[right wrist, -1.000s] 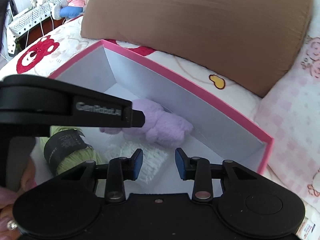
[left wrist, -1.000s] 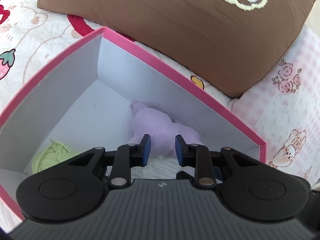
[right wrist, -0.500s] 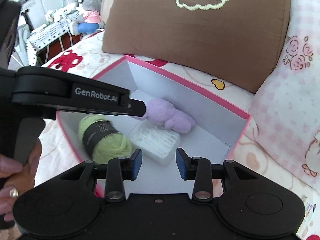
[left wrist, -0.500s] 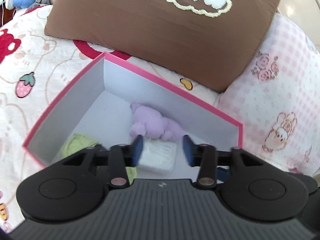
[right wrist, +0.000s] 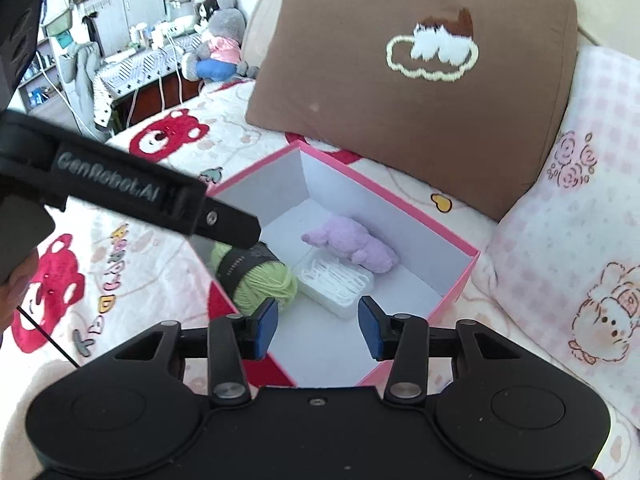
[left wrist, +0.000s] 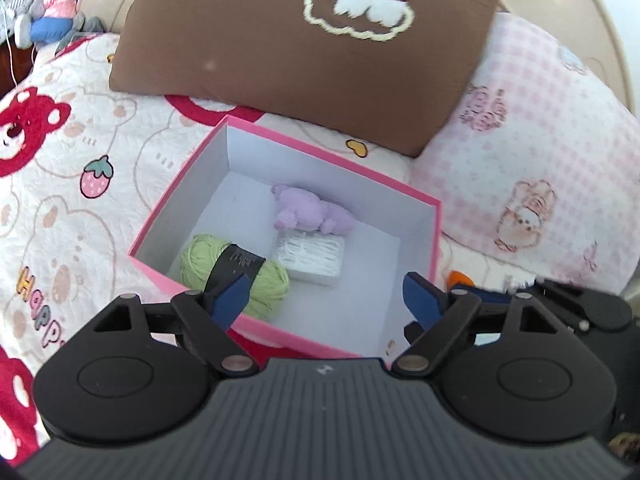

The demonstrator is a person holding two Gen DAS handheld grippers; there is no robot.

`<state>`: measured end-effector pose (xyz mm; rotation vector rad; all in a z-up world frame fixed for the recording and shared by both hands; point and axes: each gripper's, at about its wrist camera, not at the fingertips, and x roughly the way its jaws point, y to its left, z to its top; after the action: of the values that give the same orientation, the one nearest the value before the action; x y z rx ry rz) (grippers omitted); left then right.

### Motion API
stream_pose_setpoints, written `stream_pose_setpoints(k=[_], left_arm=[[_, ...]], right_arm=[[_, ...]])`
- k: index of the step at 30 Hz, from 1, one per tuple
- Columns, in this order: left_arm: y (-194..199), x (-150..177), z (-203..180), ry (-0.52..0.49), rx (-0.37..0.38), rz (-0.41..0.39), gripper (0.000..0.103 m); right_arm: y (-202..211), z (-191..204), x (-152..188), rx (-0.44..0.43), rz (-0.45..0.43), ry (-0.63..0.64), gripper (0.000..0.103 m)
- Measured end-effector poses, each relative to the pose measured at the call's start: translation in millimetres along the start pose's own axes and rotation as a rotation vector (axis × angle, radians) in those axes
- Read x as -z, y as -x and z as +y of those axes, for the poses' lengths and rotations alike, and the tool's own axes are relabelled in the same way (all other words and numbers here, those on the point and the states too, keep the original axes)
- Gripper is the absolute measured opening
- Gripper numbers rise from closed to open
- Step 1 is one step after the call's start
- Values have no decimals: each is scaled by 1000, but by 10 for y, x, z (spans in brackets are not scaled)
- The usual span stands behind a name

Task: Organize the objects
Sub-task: 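Raise both tools out of the pink box and back away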

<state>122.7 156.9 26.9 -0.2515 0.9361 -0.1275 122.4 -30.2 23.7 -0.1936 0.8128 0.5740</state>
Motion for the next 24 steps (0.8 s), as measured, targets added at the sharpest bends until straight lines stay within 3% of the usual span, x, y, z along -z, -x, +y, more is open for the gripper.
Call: stream_pose_setpoints(k=[4,9,14,18,24], left_arm=[[198,67,-110,-31,16,12,85],[368,143,-248,-100,-26,36,86],[571,233,-342,-147,-27,39,86],[745,355,-438,-185,-5,16,87],[963,530,-543,-214,-5,-2,87]], right_arm=[[249,64,5,-9,-15,23,67],[488,87,44,-77,-8,16,69],[736,117,126,-94,-30,20,83],[924,217,217,-78,-36,86,83],[1117,189,297,-64,-40,74,86]])
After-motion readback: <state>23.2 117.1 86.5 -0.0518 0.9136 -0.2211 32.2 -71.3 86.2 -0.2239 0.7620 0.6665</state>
